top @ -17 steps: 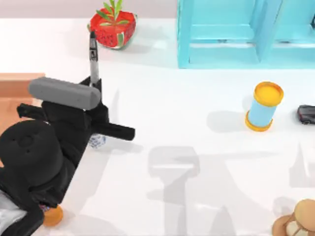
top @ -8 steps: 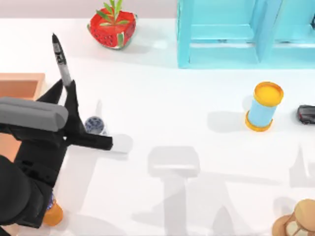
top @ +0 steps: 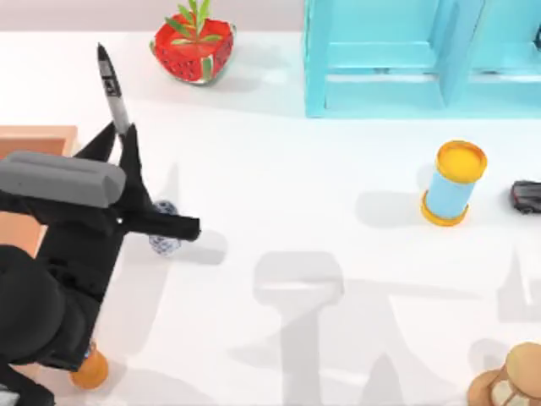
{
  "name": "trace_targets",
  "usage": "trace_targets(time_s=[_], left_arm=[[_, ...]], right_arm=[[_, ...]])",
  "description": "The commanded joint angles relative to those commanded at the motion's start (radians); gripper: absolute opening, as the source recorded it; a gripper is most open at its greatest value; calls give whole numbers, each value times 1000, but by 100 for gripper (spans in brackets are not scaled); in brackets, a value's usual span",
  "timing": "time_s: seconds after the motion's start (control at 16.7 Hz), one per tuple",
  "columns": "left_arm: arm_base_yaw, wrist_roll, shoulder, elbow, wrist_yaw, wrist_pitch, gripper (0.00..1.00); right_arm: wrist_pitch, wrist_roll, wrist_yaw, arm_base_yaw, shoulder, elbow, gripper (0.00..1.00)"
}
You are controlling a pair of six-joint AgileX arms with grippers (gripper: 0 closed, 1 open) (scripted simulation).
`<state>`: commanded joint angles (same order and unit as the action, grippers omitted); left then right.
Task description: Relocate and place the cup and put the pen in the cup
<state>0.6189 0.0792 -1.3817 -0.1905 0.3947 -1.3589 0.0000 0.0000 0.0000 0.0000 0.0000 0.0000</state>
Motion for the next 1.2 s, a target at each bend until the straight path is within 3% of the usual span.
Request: trace_targets(time_s=[0.24,0.54,1.2], left_arm=[[-39,-5,-146,-50,-38,-65,0],[-52,-7,-167,-68,-55,-84,0],[-52,-7,-167,-68,-55,-84,83]], right_arm=[[0,0,0,0,0,0,100],[0,0,0,0,0,0,100],[0,0,0,0,0,0,100]])
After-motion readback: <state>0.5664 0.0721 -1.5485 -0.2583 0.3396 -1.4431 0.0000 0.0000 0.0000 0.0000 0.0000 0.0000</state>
